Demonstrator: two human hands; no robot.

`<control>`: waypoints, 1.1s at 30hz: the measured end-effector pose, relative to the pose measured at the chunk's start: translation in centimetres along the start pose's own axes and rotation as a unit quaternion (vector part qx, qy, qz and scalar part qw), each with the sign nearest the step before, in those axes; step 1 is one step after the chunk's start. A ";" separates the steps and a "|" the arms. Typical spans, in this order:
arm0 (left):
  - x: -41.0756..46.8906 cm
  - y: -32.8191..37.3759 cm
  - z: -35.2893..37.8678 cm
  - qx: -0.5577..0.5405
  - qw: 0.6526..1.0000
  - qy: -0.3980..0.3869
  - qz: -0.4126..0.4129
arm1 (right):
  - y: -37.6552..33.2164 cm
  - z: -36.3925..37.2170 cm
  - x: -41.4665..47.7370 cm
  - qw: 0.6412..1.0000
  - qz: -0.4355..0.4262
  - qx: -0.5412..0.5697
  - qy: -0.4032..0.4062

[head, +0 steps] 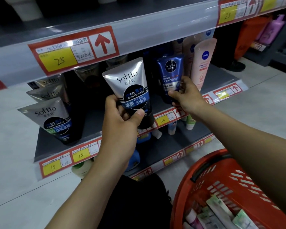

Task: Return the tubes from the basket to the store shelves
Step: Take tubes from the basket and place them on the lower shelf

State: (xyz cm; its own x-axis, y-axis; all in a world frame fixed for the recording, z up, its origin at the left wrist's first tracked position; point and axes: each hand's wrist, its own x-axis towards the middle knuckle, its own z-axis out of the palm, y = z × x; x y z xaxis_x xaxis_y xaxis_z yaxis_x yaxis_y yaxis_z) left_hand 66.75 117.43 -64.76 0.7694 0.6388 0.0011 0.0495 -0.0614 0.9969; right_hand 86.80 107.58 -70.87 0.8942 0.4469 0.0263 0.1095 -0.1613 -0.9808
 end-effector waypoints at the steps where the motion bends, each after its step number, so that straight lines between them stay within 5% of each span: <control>1: 0.0 0.0 0.0 -0.005 1.000 0.003 -0.004 | 0.0 0.0 0.0 1.000 0.001 -0.001 -0.001; 14: 0.2 -0.4 -1.0 -0.018 0.999 0.030 -0.021 | -0.6 -1.5 -0.8 0.997 0.028 -0.043 -0.048; 17: 0.0 -0.3 -1.4 -0.015 0.999 0.038 -0.031 | -1.2 -1.1 -3.0 0.999 0.020 -0.028 0.012; 21: 0.0 -0.5 -2.4 0.000 0.997 0.059 -0.049 | -3.1 2.1 -9.2 0.969 -0.115 -0.116 0.187; 27: 0.0 -1.7 -3.7 0.013 0.993 0.101 -0.067 | -5.4 9.8 -12.4 0.984 -0.136 -0.115 -0.019; 33: 1.6 -2.3 -5.1 -0.019 0.988 0.129 -0.078 | -5.6 13.0 -11.0 0.981 -0.150 -0.109 -0.058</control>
State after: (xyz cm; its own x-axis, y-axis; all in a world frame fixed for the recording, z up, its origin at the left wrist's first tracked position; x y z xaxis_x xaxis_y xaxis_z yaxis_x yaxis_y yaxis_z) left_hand 64.58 122.49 -66.67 0.5658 0.8130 -0.1374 0.1262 0.0793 0.9888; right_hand 70.69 114.98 -68.22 0.7529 0.5987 0.2734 0.4618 -0.1846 -0.8675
